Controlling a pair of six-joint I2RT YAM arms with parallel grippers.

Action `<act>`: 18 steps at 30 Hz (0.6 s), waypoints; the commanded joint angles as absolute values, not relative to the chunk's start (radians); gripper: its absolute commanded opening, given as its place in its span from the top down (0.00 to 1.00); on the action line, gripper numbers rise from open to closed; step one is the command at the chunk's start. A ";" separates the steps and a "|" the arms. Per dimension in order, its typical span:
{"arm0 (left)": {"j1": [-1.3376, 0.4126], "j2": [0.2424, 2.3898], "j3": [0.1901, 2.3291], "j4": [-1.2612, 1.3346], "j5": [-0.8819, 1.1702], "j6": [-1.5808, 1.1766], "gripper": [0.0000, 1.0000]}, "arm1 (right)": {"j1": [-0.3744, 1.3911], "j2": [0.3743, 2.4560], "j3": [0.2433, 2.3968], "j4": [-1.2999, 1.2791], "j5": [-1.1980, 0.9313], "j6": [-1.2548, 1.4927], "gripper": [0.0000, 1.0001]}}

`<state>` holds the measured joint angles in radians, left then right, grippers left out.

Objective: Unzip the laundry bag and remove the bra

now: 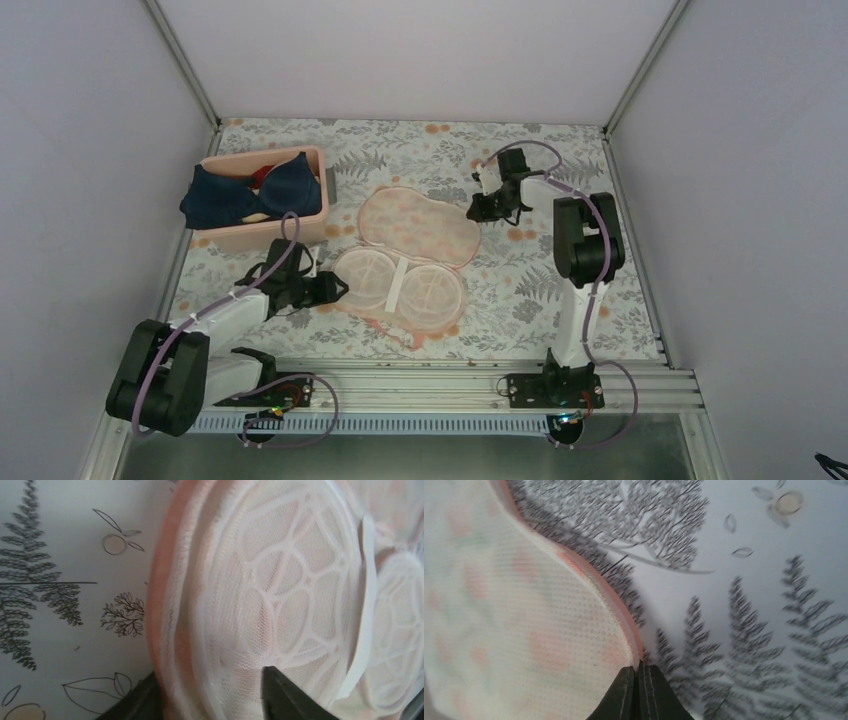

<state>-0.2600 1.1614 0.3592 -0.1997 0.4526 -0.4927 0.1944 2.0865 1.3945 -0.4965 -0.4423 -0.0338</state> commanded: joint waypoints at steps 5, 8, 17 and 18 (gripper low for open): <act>-0.261 1.147 0.323 -0.121 0.453 -0.529 0.90 | 0.218 1.848 1.314 -0.502 -0.609 -0.020 0.96; -0.257 1.129 0.314 -0.098 0.454 -0.539 0.98 | 0.269 1.755 1.263 -0.512 -0.628 -0.010 0.96; -0.236 1.103 0.284 -0.014 0.486 -0.578 0.98 | 0.618 1.481 1.136 -0.601 -0.578 0.019 0.96; -0.233 1.103 0.280 -0.015 0.483 -0.580 0.98 | 0.661 1.455 1.113 -0.608 -0.595 0.018 0.96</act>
